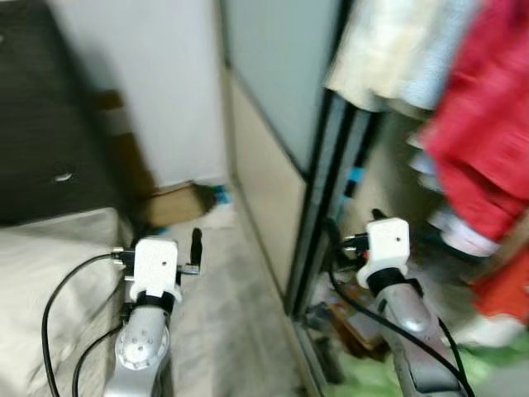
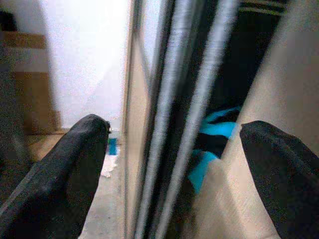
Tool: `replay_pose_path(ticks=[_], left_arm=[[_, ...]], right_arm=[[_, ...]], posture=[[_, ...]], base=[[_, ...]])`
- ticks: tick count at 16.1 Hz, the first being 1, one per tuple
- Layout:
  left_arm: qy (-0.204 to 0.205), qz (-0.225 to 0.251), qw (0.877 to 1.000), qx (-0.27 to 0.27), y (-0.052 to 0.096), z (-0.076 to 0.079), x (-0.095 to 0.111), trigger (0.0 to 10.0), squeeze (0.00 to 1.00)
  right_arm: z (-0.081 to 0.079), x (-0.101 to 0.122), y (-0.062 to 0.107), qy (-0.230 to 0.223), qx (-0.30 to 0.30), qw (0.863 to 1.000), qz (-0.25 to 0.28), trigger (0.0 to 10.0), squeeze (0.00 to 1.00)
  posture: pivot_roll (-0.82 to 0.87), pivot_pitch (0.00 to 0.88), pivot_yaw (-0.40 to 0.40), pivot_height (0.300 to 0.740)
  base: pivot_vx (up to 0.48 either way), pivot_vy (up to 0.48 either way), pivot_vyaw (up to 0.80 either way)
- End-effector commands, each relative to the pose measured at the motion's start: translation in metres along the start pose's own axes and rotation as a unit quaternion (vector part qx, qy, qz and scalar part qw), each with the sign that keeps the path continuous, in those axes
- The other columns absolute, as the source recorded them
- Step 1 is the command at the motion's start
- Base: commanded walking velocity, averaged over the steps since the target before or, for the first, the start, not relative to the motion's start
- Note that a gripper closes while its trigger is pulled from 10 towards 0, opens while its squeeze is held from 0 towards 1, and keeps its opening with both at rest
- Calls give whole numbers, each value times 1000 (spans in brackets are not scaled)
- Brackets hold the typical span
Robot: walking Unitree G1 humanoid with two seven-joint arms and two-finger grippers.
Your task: Clean up the room
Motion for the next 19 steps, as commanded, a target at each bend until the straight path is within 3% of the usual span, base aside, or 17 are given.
replay_pose_path(ticks=[1,8,14,19], left_arm=[[-4,1,1000,2,-3,-3,0,10000,0],[-7,7,1000,4,-1,-4,2,10000,0],[2,8,1000,-14,0,6,4,10000,0],[4,6,1000,-11,-1,3,3,10000,0]], right_arm=[[-5,3,-2,0,5,1000,7,10000,0],[-4,4,-3,13,6,1000,9,10000,0],[-1,4,0,24,7,1000,10,10000,0],[-1,3,0,22,4,1000,8,10000,0]], posture=[[13,10,-30,740],[20,28,-37,740],[11,40,-33,740],[22,40,-30,740]], base=[[0,0,800],[0,0,800],[0,0,800],[0,0,800]])
Point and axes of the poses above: a point about 5 cm out from each wrist's last joint towards the gripper, its own y axis pointing back from the gripper into the wrist, its own x axis along the axis of the wrist's last joint, z = x × y, the point moved 3 cm from there along -y, pointing out of the wrist towards the gripper, and after that the axes turned 1 degree about y, right-handed, at the moved point
